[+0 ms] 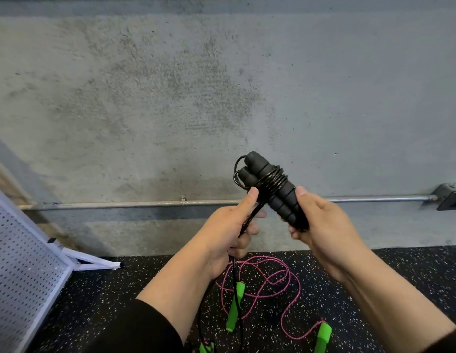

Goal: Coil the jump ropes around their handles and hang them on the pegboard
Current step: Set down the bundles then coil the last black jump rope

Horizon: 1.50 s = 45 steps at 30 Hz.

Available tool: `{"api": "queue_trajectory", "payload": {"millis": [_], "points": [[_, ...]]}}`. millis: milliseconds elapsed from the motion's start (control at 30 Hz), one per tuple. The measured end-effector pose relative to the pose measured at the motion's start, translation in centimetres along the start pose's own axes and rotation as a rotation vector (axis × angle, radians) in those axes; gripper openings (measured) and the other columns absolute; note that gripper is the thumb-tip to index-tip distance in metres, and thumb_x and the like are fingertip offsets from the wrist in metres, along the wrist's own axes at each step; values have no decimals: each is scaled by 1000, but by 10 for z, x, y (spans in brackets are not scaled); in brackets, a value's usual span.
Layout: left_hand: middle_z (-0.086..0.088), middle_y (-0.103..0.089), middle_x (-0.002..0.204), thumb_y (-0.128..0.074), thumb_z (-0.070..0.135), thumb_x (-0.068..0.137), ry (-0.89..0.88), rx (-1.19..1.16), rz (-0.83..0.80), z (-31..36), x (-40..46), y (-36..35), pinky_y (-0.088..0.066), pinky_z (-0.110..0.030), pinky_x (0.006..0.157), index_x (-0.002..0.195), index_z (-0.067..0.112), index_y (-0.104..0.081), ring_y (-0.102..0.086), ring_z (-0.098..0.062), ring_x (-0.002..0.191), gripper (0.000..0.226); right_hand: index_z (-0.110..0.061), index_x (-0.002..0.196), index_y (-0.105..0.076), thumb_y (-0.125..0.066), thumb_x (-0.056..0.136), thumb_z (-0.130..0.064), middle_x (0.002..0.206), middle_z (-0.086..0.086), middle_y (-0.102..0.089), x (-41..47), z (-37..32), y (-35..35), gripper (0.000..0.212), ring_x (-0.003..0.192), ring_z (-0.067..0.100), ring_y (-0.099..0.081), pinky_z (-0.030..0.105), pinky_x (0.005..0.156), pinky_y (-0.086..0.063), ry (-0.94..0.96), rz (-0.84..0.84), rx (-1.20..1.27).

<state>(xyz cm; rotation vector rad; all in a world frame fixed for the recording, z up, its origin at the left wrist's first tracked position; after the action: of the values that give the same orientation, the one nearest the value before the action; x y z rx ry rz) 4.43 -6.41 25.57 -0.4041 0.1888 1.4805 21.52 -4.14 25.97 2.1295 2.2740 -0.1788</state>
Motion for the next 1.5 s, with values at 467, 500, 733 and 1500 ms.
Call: {"api": "queue_trajectory", "payload": {"millis": [467, 500, 733, 1500], "points": [[0, -53, 69, -63, 73, 80, -33, -138, 26, 2, 7, 10, -18, -22, 43, 93, 14, -66, -22, -8, 45, 61, -29, 134, -56, -76, 90, -19, 106, -9, -64, -3, -18, 4, 50, 80, -14, -61, 2, 73, -42, 167, -81, -533], [-1, -52, 68, -66, 67, 83, -54, -139, 58, 2, 7, 11, -18, -21, 43, 87, 15, -62, -23, -8, 44, 52, -28, 138, -55, -79, 86, -19, 112, -8, -62, -3, -15, 3, 59, 86, -16, -60, 0, 74, -40, 171, -102, -577], [-2, -46, 68, -65, 48, 95, -170, -31, 3, 6, 1, 9, -20, -22, 42, 80, 18, -57, -21, -9, 47, 34, -35, 117, -69, -83, 75, -52, 86, -7, -74, -5, -15, 10, 48, 77, 10, -68, 37, 80, -56, 81, -316, -519], [1, -46, 70, -61, 53, 96, -152, 46, -61, 3, 0, 3, -23, -24, 45, 79, 21, -60, -23, -10, 49, 36, -22, 122, -61, -56, 87, -59, 92, 19, -73, -11, -17, 1, 50, 62, 24, -61, 32, 49, -48, -5, -232, -246]]}}
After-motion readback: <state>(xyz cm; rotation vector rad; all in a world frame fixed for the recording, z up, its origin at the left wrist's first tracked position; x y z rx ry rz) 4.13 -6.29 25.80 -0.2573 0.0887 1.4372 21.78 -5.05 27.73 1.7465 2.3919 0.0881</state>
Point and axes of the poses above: each hand's wrist, its own x-axis towards the middle knuckle, its own y-axis out of the back of the hand, z = x × y, the point moved 3 cm from there along x, towards the middle knuckle
